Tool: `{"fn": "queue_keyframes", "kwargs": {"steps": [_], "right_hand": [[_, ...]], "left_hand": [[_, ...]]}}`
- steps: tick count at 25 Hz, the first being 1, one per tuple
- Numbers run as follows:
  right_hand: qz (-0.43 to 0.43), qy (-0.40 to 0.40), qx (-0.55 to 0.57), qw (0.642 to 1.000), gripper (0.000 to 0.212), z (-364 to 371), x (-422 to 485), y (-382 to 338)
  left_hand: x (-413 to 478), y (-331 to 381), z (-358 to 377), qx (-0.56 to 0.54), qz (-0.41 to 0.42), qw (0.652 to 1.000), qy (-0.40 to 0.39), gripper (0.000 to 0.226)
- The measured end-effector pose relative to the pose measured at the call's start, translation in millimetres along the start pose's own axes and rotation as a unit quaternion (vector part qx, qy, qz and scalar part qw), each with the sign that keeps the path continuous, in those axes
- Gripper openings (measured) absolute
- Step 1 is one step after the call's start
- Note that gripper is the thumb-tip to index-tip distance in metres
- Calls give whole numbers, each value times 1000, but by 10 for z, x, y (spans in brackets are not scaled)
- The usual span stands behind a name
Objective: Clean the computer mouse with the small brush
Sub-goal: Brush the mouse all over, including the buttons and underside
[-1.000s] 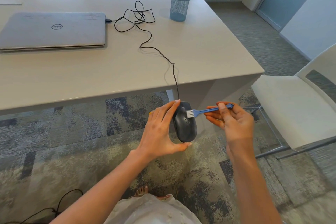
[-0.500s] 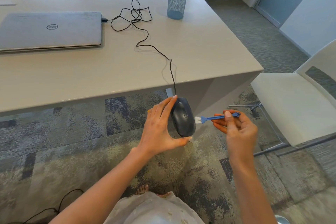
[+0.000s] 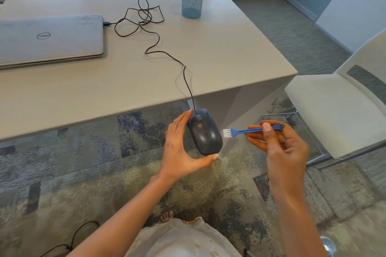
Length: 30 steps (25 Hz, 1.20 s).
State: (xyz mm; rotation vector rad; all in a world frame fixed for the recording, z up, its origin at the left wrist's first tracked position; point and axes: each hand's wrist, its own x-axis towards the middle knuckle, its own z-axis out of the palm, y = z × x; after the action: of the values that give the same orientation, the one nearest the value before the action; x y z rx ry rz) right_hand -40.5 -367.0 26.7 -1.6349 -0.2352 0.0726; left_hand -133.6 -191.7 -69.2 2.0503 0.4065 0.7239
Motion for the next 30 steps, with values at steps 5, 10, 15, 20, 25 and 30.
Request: {"fn": "queue_keyframes", "kwargs": {"steps": [5, 10, 15, 20, 25, 30], "right_hand": [[-25, -4, -75, 997, 20, 39, -34, -4], [33, -33, 44, 998, 20, 8, 41, 41], [-50, 2, -142, 989, 17, -26, 106, 107], [13, -86, 10, 996, 15, -59, 111, 15], [32, -107, 48, 993, 19, -24, 47, -29], [13, -160, -18, 987, 14, -47, 1, -27]], "left_hand": [[27, -10, 42, -2, 3, 1000, 1, 111], [58, -17, 42, 8, 13, 1000, -15, 113], [83, -6, 24, 5, 15, 1000, -18, 112], [103, -27, -1, 14, 18, 999, -25, 111], [124, -42, -6, 13, 17, 999, -30, 111], [137, -29, -37, 8, 17, 999, -25, 110]]}}
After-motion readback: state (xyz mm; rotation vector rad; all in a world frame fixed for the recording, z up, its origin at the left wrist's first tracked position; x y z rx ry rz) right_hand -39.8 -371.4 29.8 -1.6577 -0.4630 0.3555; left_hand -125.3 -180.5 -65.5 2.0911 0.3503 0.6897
